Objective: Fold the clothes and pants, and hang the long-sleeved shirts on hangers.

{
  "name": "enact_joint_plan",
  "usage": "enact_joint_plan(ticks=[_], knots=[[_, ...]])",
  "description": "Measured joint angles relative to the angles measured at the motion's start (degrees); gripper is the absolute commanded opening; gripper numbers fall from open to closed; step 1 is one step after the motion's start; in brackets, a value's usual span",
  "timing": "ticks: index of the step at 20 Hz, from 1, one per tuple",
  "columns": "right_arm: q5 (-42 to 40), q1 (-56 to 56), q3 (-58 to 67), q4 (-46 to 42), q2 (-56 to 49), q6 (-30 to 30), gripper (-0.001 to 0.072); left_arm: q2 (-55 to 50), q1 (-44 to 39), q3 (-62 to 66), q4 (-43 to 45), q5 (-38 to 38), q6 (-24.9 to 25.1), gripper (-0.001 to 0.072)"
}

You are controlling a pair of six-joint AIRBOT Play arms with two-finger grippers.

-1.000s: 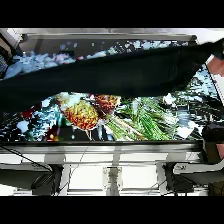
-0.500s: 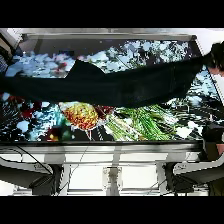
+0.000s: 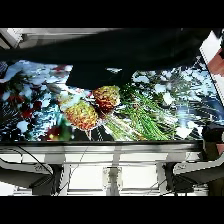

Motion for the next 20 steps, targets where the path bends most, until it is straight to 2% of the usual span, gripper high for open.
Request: enact_joint_plan(ticks=[4, 7, 10, 15, 20], knots=[[12.2, -0.8, -3.6, -20.7, 0.0, 0.4, 0.0020, 0.7, 0.2, -6.9, 6.1, -7.2, 7.5, 0.0032], [16.4, -1.2, -9.1, -30.1, 1.1, 0.4, 0.0020, 2.8, 0.3, -16.5, 8.9, -8.5, 12.0, 0.0031], [17.3, -1.4, -17.6, -35.5, 3.1, -0.6, 0.0020, 6.7, 0.4, -28.3, 12.5, -7.0, 15.6, 0.0032], [15.8, -3.2, -35.3, -43.6, 9.2, -2.8, 0.0021, 16.2, 2.2, -47.1, 19.9, -0.5, 18.6, 0.0033], [12.5, -10.5, -51.3, -46.9, 15.5, -5.6, 0.0022, 22.7, 5.6, -59.1, 21.5, 3.1, 21.4, 0.0034]])
